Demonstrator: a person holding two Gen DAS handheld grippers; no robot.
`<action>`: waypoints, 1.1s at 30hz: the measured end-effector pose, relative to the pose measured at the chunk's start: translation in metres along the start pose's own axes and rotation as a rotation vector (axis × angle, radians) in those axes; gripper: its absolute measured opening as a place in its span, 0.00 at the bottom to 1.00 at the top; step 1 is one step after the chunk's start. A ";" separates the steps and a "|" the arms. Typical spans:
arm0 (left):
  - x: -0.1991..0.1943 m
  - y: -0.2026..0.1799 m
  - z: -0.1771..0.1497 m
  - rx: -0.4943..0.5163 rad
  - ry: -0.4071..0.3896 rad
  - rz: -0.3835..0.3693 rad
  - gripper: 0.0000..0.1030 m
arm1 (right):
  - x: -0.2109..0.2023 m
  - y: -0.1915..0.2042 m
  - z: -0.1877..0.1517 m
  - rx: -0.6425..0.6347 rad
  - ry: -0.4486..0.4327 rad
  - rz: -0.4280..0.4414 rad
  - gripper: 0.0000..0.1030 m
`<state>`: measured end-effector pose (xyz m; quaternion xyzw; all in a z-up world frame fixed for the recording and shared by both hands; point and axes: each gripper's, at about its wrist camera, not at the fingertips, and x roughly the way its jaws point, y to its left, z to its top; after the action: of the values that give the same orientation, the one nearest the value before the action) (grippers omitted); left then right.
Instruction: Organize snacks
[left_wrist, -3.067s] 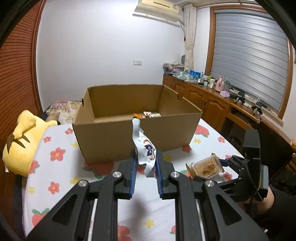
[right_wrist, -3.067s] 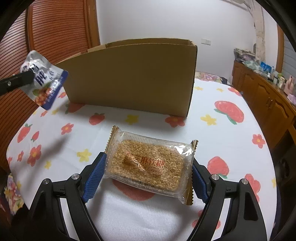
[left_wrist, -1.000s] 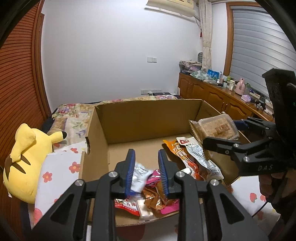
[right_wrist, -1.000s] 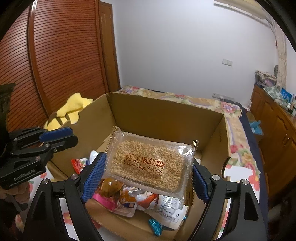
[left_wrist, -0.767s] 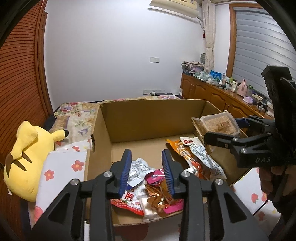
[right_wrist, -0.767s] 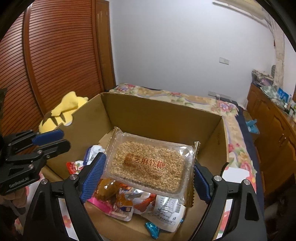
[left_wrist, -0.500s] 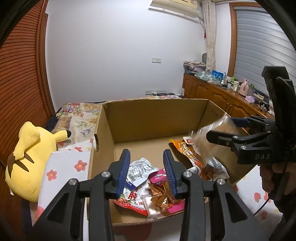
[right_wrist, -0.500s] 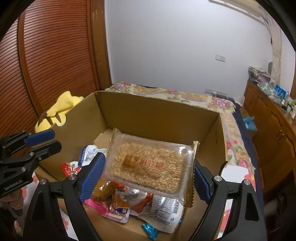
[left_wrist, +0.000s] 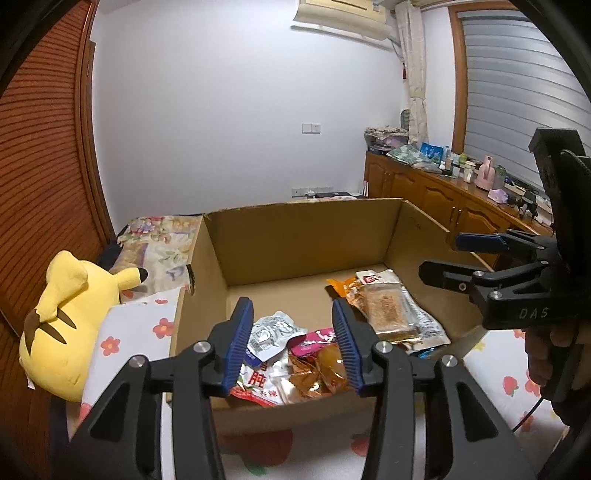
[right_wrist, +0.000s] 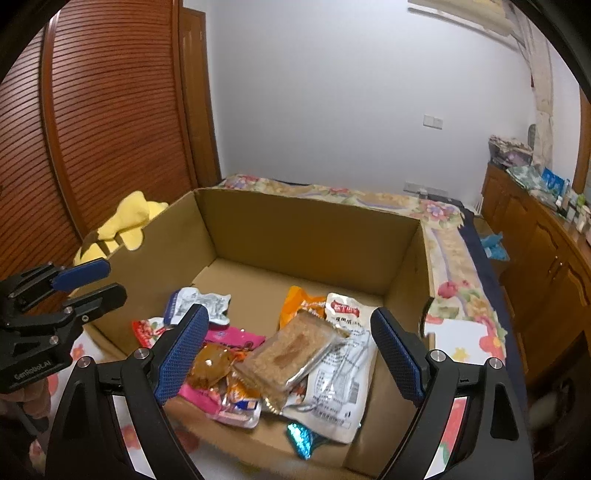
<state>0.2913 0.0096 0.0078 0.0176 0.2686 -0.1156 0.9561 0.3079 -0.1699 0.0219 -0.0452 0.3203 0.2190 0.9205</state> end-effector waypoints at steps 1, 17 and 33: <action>-0.004 -0.002 0.000 0.001 -0.005 -0.004 0.44 | -0.004 0.001 0.000 -0.004 -0.004 -0.005 0.89; -0.080 -0.024 0.009 0.042 -0.147 0.033 0.76 | -0.086 0.025 -0.009 -0.032 -0.149 -0.056 0.90; -0.134 -0.029 0.005 -0.006 -0.238 0.092 0.95 | -0.147 0.041 -0.021 -0.008 -0.270 -0.126 1.00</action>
<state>0.1757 0.0090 0.0823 0.0133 0.1526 -0.0720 0.9856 0.1756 -0.1924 0.0974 -0.0391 0.1893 0.1662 0.9670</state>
